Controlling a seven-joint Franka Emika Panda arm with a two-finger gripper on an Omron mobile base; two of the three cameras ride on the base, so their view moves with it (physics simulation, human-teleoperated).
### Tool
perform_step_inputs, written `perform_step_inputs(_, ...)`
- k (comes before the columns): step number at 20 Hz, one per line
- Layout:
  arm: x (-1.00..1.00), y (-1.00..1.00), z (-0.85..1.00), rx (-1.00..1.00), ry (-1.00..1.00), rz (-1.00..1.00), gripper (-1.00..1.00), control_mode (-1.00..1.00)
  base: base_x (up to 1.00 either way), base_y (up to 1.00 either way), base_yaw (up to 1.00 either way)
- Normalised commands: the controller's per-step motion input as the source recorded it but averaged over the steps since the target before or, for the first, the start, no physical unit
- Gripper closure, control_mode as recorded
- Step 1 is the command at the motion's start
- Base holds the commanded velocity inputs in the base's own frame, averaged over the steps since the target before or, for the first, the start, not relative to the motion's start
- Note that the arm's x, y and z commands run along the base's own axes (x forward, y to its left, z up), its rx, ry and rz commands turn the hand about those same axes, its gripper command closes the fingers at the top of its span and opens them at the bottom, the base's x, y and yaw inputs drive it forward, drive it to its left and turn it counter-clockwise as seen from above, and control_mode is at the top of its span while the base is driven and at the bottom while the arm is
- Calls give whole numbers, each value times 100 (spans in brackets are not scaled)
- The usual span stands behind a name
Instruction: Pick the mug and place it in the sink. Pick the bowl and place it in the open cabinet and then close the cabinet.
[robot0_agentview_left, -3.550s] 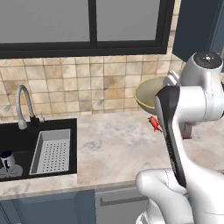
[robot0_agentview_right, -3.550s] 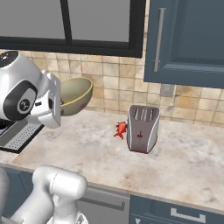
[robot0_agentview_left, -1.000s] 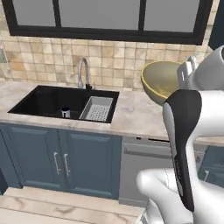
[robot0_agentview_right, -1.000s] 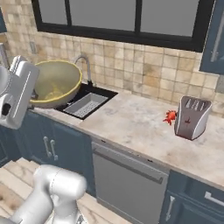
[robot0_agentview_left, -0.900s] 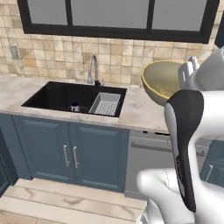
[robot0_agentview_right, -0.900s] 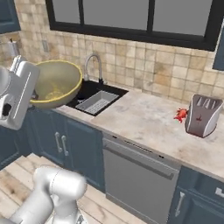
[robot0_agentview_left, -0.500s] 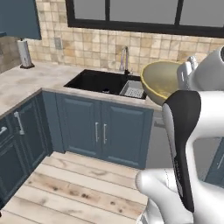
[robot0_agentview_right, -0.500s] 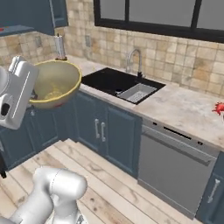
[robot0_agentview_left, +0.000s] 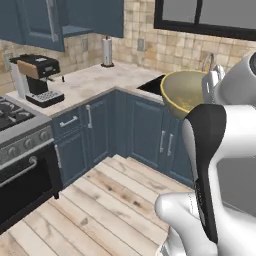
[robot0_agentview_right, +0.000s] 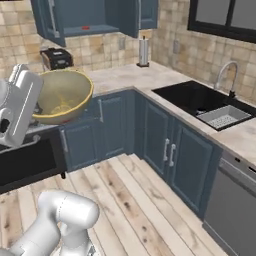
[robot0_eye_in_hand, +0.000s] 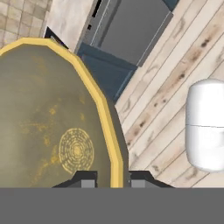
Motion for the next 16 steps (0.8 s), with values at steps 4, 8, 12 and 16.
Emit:
perform_step_inputs(4, 0, 0, 0, 0, 0, 0, 100, 100, -17, -29, 69)
perform_step_inputs(8, 0, 0, 0, 0, 0, 0, 100, 100, -18, -28, 70)
perform_step_inputs(12, 0, 0, 0, 0, 0, 0, 100, 100, -22, -33, 69)
perform_step_inputs(16, 0, 0, 0, 0, 0, 0, 100, 100, -11, -36, 63)
